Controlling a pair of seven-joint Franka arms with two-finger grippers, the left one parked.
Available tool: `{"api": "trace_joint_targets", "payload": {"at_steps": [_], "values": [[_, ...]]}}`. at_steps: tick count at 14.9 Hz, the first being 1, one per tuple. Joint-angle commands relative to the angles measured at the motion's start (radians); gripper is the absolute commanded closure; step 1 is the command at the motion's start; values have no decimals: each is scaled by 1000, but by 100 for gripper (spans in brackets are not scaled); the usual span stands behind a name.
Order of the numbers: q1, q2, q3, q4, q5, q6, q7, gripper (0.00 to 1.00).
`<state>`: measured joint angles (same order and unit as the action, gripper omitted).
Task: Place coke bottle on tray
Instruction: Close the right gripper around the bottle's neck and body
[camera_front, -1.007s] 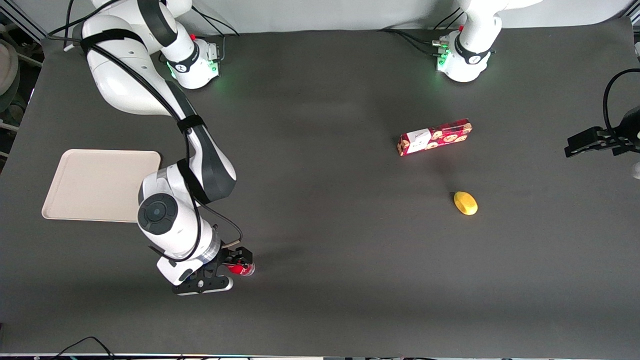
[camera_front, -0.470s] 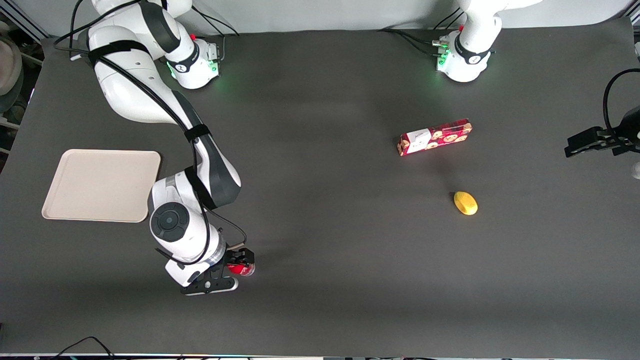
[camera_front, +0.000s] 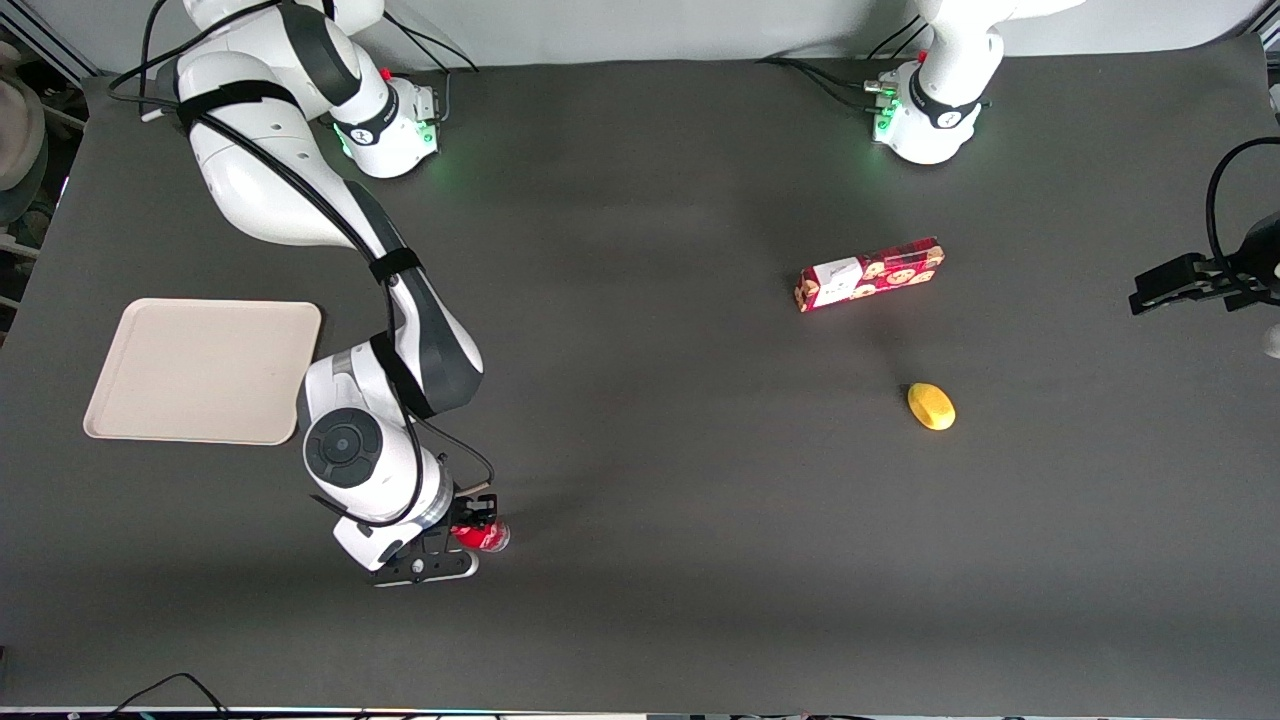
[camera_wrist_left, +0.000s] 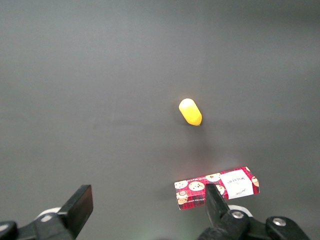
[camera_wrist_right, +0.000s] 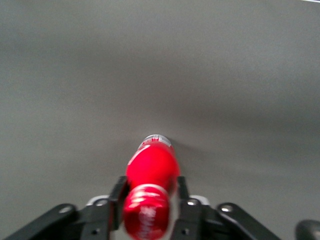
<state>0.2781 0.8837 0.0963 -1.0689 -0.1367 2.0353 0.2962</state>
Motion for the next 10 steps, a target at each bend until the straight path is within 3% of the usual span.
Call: {"api": "trace_joint_targets", "payload": {"at_steps": [1, 7, 10], "values": [[7, 14, 0, 36, 2, -46, 24, 100], [4, -37, -3, 36, 22, -75, 95, 100], [-3, -136, -12, 38, 20, -208, 95, 100]]}}
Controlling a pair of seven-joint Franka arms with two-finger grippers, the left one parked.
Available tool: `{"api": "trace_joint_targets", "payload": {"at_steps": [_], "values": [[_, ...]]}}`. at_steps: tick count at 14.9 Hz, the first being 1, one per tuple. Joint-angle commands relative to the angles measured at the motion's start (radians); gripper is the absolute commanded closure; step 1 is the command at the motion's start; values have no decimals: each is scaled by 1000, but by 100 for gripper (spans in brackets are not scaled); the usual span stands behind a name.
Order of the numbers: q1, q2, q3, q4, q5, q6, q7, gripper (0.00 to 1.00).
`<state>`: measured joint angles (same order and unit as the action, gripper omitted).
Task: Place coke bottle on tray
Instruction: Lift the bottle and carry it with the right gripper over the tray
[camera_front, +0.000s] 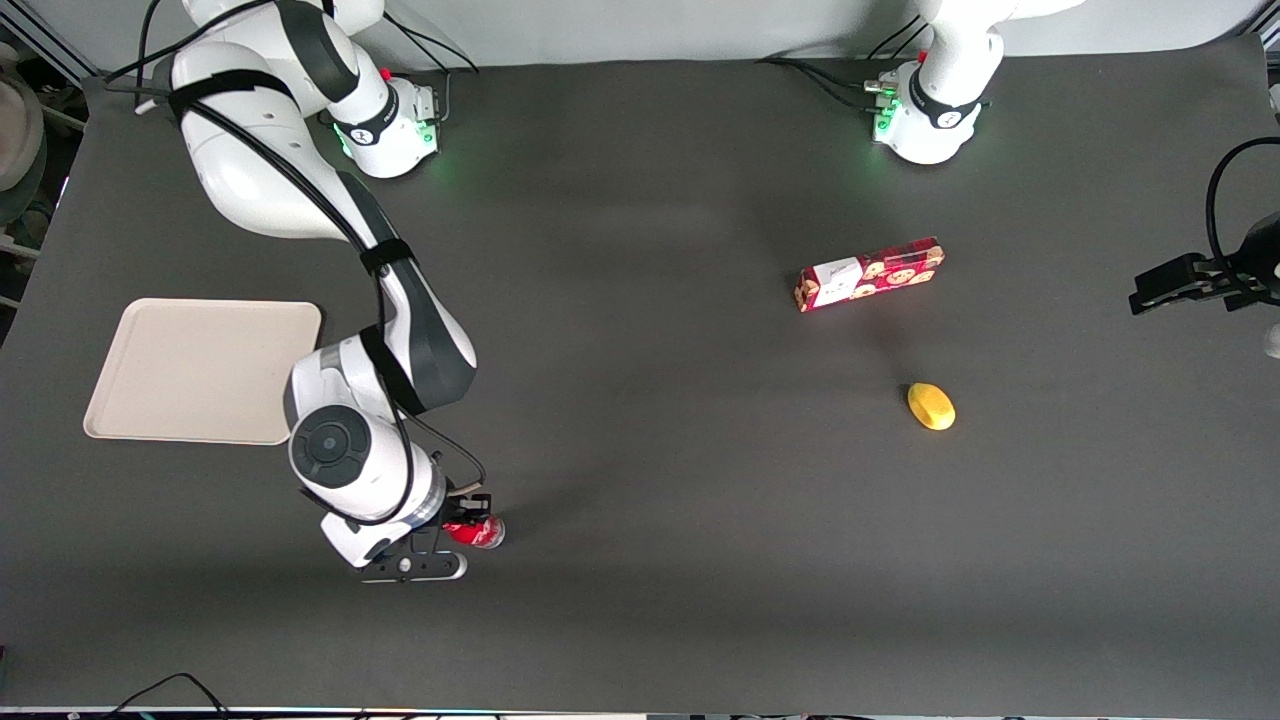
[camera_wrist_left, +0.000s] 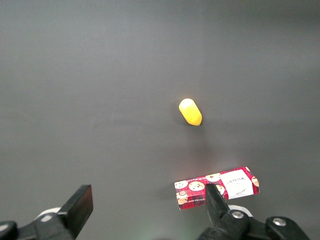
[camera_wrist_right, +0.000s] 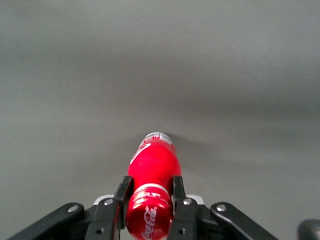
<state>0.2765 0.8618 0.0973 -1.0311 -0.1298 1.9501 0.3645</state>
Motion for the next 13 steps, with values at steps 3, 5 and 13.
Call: {"api": "trace_joint_targets", "payload": {"at_steps": [3, 5, 13], "values": [[-39, -234, -14, -1, 15, -271, 25, 100], [-75, -309, -14, -1, 16, -344, 19, 100], [-387, -602, -27, -274, 4, -459, -349, 100]]}}
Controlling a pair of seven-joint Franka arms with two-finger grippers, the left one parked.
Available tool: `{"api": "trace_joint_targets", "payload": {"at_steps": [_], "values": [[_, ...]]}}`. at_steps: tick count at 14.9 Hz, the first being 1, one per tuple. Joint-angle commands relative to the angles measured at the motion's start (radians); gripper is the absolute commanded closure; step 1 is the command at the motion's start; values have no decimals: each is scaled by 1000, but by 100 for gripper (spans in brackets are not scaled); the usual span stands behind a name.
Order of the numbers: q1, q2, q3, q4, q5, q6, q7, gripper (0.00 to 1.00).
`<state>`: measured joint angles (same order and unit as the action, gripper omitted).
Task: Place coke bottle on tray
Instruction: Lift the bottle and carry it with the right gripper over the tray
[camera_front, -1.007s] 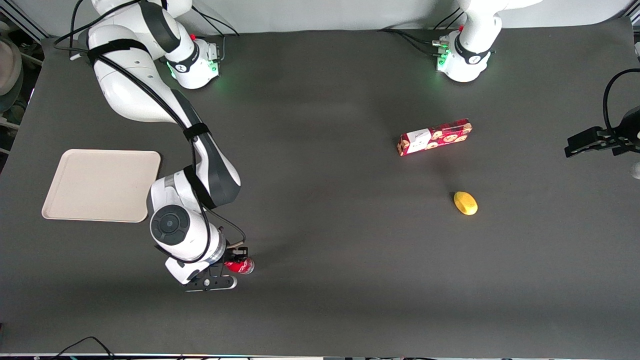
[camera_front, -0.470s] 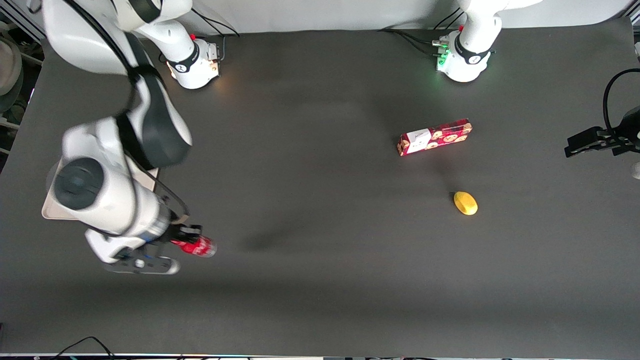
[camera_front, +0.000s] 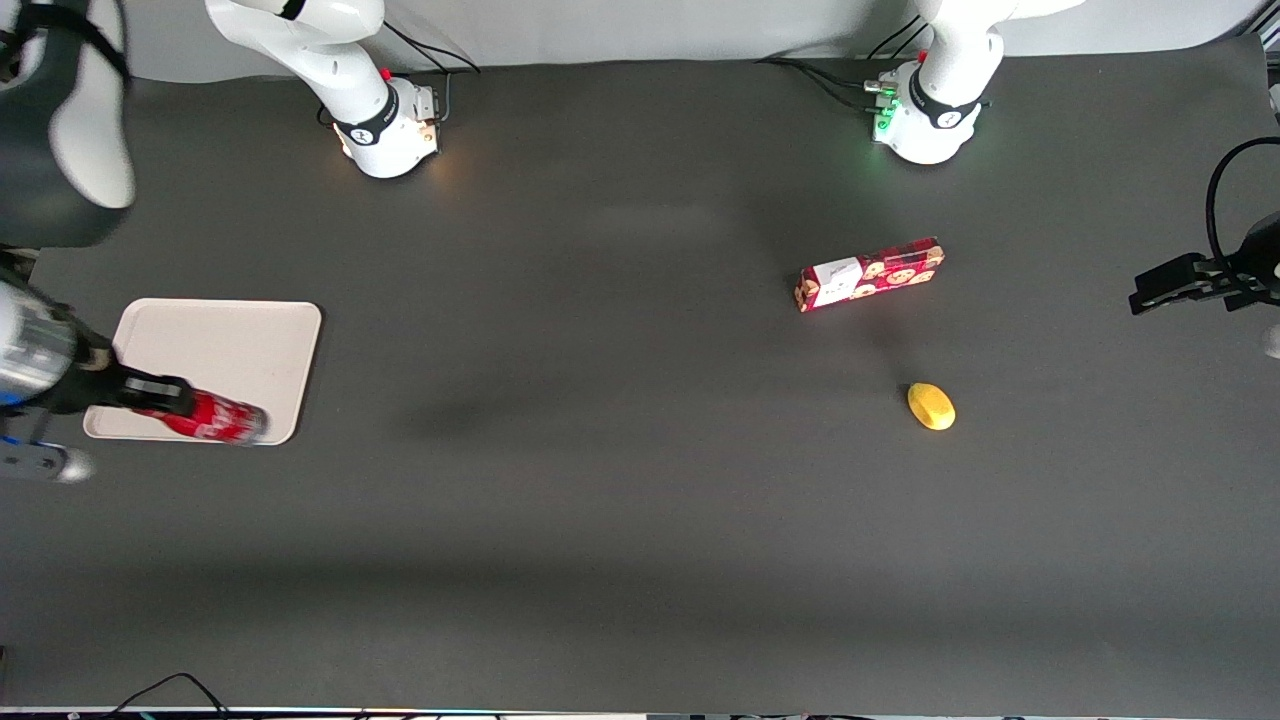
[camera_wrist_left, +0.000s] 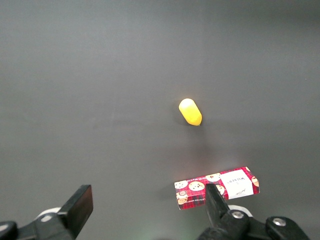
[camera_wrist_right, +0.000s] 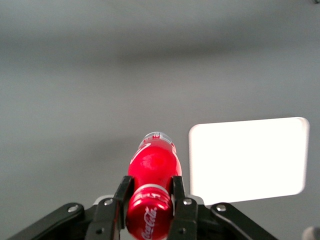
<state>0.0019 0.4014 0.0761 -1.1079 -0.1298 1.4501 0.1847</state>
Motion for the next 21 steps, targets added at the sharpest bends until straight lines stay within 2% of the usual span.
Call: {"api": "trace_joint_targets", "payload": {"at_steps": [1, 4, 7, 8, 12, 15, 18, 21], "values": [[-128, -166, -44, -234, 4, 59, -232, 100], [-128, -258, -203, -392, 19, 171, -439, 100], [-125, -357, -332, -628, 35, 364, -585, 100], [-126, -396, -416, -753, 36, 486, -700, 100], [-129, -391, -565, -852, 121, 610, -936, 100], [-134, -381, -598, -969, 127, 772, -1002, 100], [-151, -317, -615, -992, 137, 848, -1073, 100], [-177, -241, -624, -980, 283, 881, -1206, 100]]}}
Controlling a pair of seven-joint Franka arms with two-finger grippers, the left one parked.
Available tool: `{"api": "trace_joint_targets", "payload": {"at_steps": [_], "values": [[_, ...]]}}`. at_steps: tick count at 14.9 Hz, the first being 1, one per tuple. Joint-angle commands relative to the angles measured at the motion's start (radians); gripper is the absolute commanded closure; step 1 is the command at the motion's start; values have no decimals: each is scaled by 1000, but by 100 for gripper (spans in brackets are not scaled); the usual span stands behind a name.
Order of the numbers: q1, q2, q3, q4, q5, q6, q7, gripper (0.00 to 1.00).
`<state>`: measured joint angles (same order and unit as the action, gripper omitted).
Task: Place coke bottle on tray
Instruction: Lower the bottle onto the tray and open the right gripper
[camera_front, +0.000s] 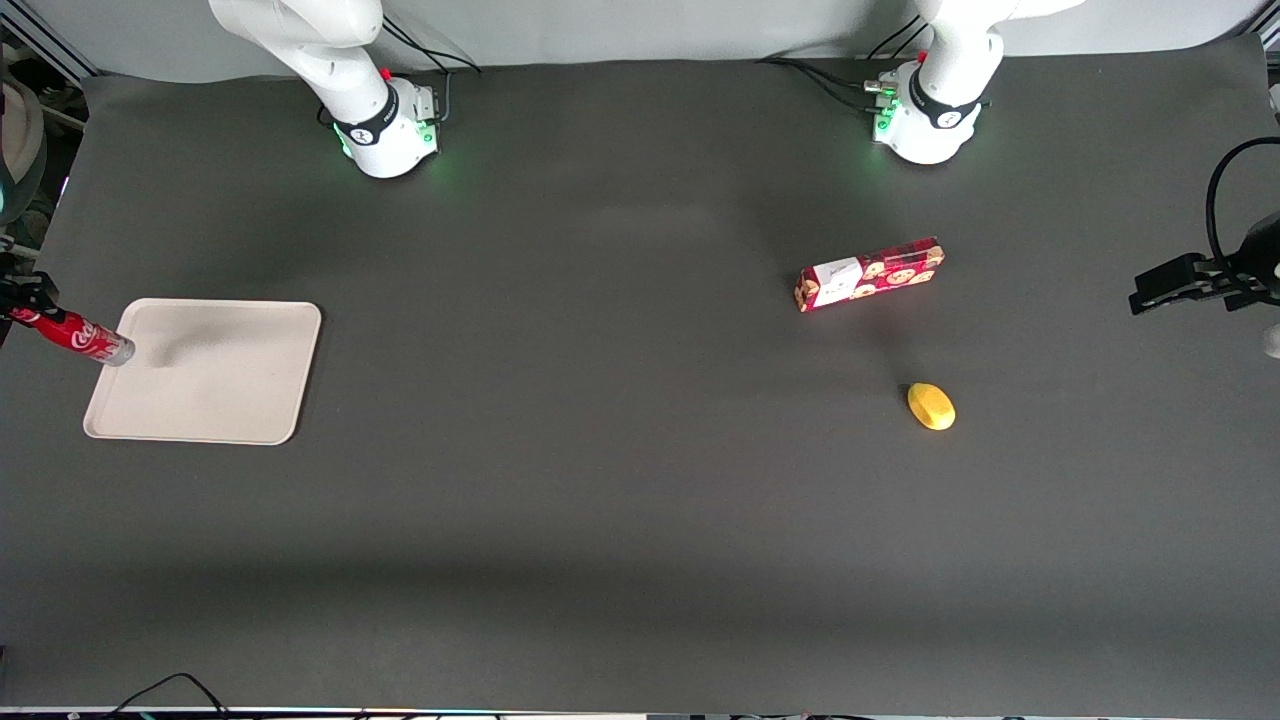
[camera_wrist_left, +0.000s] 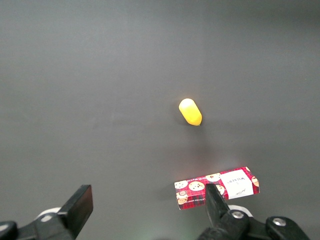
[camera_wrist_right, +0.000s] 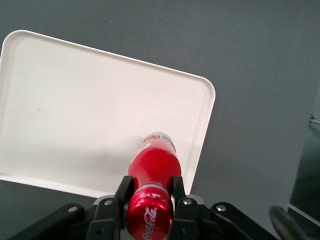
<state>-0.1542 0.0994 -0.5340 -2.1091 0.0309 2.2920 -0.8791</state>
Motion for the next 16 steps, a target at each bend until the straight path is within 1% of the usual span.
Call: {"api": "trace_joint_targets", "payload": {"at_steps": [1, 4, 9, 16], "values": [[-24, 83, -21, 29, 144, 49, -168, 100], [-48, 108, -21, 26, 147, 72, -204, 100], [-50, 144, -21, 27, 149, 109, -218, 100], [-48, 163, -21, 29, 149, 113, -219, 100]]}}
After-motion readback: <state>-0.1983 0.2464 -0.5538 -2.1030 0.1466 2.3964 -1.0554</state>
